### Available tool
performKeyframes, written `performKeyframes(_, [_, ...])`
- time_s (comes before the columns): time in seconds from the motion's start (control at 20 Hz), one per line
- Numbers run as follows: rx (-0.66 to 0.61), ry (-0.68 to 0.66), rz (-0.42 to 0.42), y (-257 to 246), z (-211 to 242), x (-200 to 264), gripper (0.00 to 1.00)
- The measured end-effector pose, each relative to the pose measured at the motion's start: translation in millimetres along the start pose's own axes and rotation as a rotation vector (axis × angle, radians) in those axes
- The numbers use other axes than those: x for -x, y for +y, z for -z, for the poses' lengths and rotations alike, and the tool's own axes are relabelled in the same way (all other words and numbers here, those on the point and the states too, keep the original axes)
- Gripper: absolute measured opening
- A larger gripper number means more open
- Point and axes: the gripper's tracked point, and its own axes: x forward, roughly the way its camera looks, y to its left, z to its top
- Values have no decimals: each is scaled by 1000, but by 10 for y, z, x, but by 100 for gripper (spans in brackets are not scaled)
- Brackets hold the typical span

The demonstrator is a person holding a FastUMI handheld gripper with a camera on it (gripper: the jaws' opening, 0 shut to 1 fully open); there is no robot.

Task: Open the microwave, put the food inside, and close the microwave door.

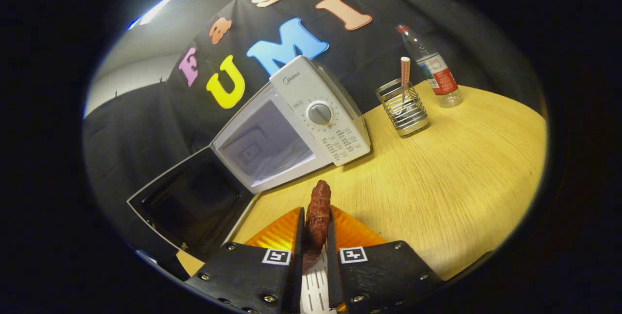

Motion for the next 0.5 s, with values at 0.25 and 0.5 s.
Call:
performKeyframes(0.25, [-54, 9, -33, 141, 21, 25, 10])
performKeyframes(0.5, [-62, -49, -7, 234, -210, 165, 10])
